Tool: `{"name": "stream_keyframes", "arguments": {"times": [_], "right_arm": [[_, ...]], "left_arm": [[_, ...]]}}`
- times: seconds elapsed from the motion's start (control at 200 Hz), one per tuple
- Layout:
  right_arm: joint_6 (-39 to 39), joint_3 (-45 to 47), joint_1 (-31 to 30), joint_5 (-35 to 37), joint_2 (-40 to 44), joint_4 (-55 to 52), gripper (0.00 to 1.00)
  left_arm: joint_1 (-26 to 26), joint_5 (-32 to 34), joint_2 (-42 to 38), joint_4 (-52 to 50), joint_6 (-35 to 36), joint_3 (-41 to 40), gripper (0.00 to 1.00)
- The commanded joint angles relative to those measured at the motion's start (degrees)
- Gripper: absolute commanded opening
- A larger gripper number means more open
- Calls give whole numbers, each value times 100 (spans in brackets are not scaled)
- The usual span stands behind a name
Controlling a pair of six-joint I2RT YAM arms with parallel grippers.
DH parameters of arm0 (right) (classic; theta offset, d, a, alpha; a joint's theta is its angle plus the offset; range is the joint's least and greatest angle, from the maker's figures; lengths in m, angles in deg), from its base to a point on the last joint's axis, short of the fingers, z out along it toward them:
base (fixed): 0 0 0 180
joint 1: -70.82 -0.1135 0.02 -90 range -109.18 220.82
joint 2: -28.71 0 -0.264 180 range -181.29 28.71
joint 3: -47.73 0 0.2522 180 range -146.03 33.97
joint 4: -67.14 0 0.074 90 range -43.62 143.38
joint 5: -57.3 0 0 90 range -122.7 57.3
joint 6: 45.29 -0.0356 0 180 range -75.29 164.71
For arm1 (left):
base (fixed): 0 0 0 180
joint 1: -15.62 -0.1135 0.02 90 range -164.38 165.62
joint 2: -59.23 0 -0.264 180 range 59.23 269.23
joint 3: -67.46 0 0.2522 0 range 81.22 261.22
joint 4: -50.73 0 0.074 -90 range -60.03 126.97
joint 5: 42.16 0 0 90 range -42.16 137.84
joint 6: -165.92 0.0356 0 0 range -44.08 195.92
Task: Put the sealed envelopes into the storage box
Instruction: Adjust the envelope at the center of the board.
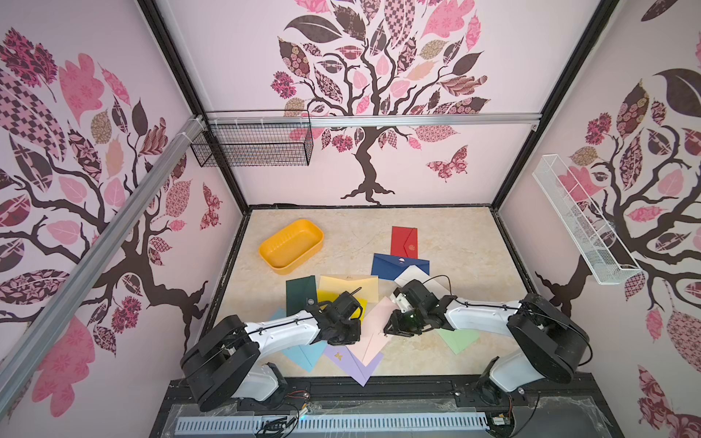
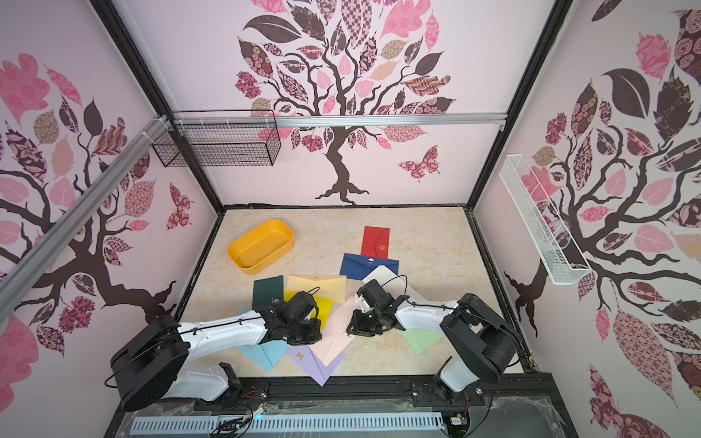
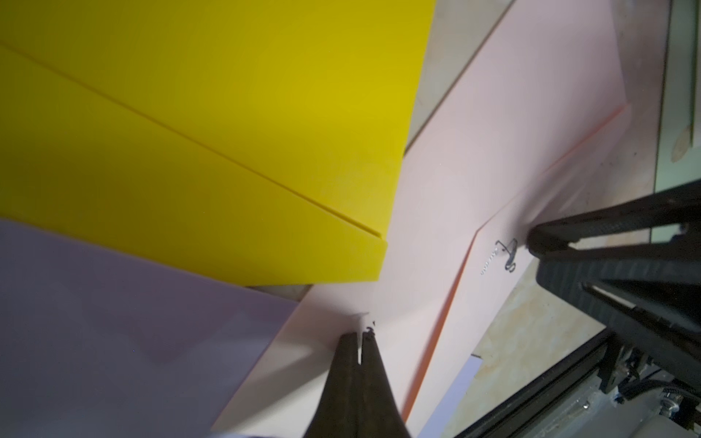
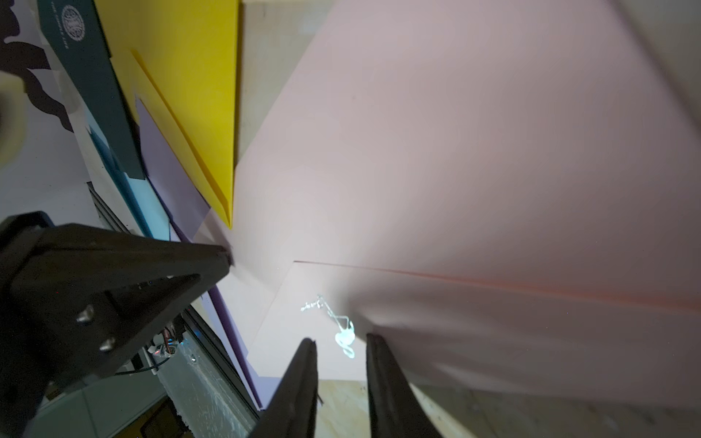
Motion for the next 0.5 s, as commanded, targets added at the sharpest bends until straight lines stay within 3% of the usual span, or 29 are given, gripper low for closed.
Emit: {"name": "stream_keyframes", "arguments": {"times": [0.0, 0.085, 0.275, 0.495], "right_arm": [[284, -426, -2, 215, 80, -347, 32], [574, -649, 201, 239, 295, -738, 38], [926, -624, 1257, 18, 593, -1139, 48], [1239, -635, 1803, -90, 256, -1269, 53]], "left_arm": [[-344, 310, 287, -557, 567, 117, 0], [-564, 359, 371, -804, 808, 359, 0], [-666, 325, 351, -1042, 1068, 761, 0], [-649, 30, 93, -1284, 1153, 1132, 0]]}}
